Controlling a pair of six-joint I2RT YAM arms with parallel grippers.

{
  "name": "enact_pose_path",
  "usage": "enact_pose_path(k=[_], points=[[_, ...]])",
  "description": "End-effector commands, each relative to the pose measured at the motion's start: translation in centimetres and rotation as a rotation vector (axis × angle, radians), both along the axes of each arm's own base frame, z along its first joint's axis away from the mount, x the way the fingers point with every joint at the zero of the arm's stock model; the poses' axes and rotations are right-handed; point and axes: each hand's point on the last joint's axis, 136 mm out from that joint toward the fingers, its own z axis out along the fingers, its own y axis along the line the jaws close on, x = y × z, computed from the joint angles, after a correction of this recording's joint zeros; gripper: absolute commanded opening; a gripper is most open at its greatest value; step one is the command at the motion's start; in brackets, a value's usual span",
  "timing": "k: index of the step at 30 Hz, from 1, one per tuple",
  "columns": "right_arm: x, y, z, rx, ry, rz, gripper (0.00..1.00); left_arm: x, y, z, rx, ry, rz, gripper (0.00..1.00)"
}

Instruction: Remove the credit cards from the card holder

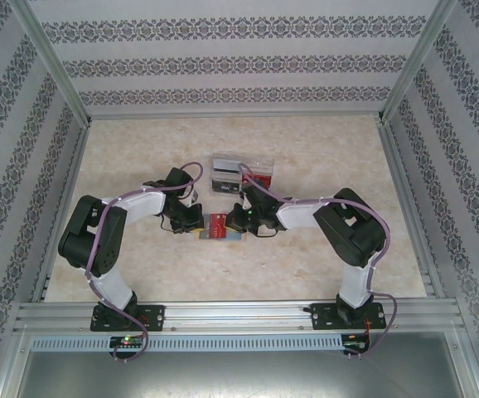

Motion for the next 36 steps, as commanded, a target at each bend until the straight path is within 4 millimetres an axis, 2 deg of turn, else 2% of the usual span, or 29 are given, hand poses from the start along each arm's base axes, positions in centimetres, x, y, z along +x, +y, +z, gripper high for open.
enact_pose_path(k=[1, 10, 16, 19, 27, 29, 30, 32, 36], points=[[0.0, -2.3, -0.5, -0.052, -0.004, -0.023, 0.02, -2.2, 1.0, -1.8, 0.078, 0.089, -0.014, 0.0], [0.0, -3.6, 1.7, -0.034, -0.064, -0.007, 0.0, -1.9, 0.8, -1.3, 0.072, 0.082, -0.02, 0.0], [0.5, -4.8, 5.0, -0.043, -0.149, 0.026, 0.0, -1.1, 0.6, 0.1, 0.061, 0.051, -0.018, 0.0], [0.8, -5.6, 7.4, -0.076, -0.212, 0.075, 0.0, -0.3, 0.2, 1.6, 0.039, 0.012, -0.017, 0.02], [2.6, -7.8, 13.7, -0.299, -0.459, 0.288, 0.0, 2.0, -0.2, 7.0, 0.009, -0.151, 0.011, 0.18], [3.1, -8.1, 15.0, -0.361, -0.533, 0.377, 0.0, 2.6, 0.0, 8.5, 0.007, -0.204, 0.023, 0.25], [3.5, -8.3, 15.6, -0.397, -0.574, 0.416, 0.0, 2.8, 0.0, 9.3, 0.006, -0.234, 0.028, 0.31], [4.2, -8.7, 16.3, -0.459, -0.648, 0.484, 0.0, 3.3, 0.4, 10.7, 0.015, -0.294, 0.043, 0.58], [5.8, -9.3, 17.5, -0.584, -0.807, 0.612, 0.0, 3.9, 2.5, 13.3, 0.077, -0.43, 0.131, 0.97]])
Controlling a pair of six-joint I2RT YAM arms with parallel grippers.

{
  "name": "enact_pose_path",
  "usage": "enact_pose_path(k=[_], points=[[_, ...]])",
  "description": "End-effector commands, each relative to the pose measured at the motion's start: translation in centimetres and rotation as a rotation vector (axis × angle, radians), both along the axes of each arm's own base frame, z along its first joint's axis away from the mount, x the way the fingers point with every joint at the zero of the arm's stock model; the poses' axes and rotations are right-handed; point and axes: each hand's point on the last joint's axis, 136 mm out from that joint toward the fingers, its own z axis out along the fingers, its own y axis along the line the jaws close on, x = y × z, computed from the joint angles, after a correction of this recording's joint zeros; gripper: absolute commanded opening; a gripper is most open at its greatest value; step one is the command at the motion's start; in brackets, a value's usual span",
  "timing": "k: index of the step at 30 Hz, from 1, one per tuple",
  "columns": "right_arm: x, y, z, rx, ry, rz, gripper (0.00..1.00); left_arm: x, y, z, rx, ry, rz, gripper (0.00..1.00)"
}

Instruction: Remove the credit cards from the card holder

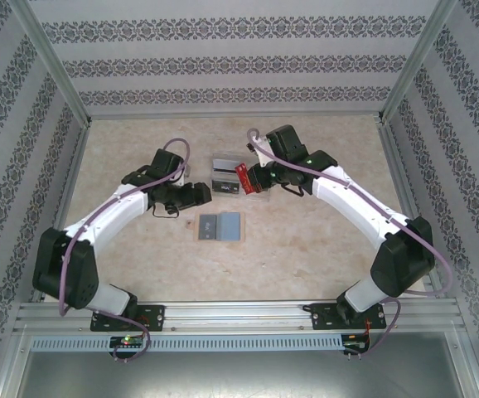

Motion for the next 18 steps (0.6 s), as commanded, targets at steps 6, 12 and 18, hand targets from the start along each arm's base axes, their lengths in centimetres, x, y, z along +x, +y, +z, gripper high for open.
enact_pose_path(k=[6, 12, 18], points=[[1.9, -1.7, -1.1, -0.355, -0.188, 0.262, 0.0, 0.6, 3.2, 5.0, 0.103, -0.258, 0.091, 1.0], [2.5, -0.9, -2.8, -0.545, -0.254, 0.445, 0.0, 0.0, 4.2, 7.0, 0.138, -0.329, 0.085, 1.0], [3.0, -0.5, -5.1, -0.655, -0.259, 0.545, 0.0, -0.4, 5.2, 6.3, 0.191, -0.303, 0.096, 1.0]])
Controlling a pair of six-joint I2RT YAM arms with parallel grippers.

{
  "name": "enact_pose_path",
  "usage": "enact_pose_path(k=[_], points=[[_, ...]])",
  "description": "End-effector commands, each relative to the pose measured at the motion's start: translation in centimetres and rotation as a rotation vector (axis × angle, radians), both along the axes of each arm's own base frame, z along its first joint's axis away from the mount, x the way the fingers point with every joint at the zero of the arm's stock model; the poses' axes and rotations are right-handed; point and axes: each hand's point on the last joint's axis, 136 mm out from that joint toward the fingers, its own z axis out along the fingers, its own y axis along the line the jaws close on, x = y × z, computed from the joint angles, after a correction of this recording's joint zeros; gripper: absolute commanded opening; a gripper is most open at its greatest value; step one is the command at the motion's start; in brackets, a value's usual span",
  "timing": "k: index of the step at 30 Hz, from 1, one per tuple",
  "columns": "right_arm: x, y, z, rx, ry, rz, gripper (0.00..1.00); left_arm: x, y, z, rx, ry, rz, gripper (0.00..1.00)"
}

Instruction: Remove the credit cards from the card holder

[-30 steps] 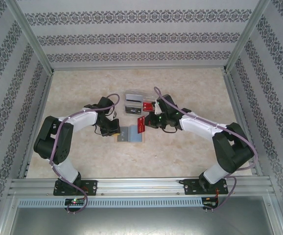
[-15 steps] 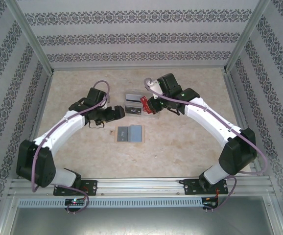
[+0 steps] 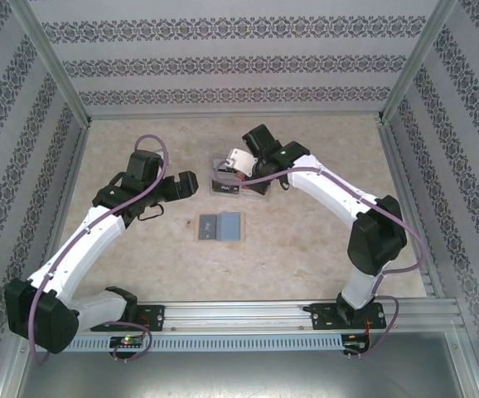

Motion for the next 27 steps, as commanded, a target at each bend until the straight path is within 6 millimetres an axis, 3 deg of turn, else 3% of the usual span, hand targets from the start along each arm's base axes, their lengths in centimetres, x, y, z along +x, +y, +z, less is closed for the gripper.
enact_pose_path(k=[1, 11, 27], points=[[0.8, -0.8, -0.7, -0.123, -0.036, 0.07, 0.0, -0.6, 0.7, -1.0, 0.064, 0.027, -0.01, 1.0], [2.7, -1.8, -2.9, -0.245, -0.068, 0.092, 0.0, -0.9, 1.1, -1.7, 0.068, 0.047, 0.014, 1.0], [4.4, -2.0, -5.0, -0.255, -0.051, 0.091, 0.0, -1.0, 1.1, -2.3, 0.071, 0.068, 0.01, 1.0]])
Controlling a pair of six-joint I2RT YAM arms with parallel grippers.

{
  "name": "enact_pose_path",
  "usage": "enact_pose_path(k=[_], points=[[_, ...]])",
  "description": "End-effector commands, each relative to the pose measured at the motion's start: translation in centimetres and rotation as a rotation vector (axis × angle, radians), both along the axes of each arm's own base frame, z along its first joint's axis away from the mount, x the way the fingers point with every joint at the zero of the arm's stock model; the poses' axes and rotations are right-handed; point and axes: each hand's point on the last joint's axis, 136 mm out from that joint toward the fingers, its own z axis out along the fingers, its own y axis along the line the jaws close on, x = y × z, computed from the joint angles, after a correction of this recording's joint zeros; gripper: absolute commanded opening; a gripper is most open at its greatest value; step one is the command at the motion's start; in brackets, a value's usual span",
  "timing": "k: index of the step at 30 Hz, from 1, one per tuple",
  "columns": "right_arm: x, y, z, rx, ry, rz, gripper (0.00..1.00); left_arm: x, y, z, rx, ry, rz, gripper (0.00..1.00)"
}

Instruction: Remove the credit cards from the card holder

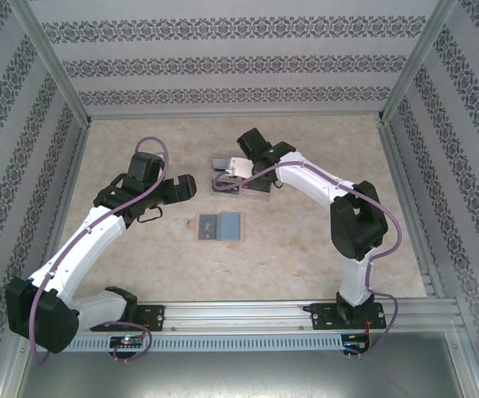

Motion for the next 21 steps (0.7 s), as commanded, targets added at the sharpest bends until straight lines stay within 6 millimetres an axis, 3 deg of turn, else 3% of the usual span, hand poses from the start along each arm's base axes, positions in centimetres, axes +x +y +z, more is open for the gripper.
enact_pose_path(k=[1, 9, 10, 12, 15, 21], points=[[0.8, 0.2, -0.1, 0.0, -0.004, -0.003, 0.0, -0.6, 0.5, -1.2, 0.037, 0.039, -0.002, 1.0], [1.1, 0.4, -0.9, -0.001, 0.004, -0.022, 0.01, -0.7, 0.4, -1.3, 0.036, 0.044, -0.003, 1.0], [1.4, 0.2, -0.9, -0.006, -0.004, -0.033, 0.03, -0.7, 0.4, -1.3, 0.036, 0.045, -0.004, 1.0], [2.1, -0.1, -0.9, -0.012, -0.03, -0.063, 0.19, -0.7, 0.5, -1.3, 0.035, 0.044, -0.003, 1.0], [3.1, -0.5, -0.4, -0.001, -0.065, -0.116, 0.25, -0.8, 0.4, -1.3, 0.034, 0.047, -0.007, 1.0], [4.8, -1.3, 1.0, 0.007, -0.126, -0.195, 0.24, -0.8, 0.3, -1.4, 0.031, 0.049, -0.009, 1.0]])
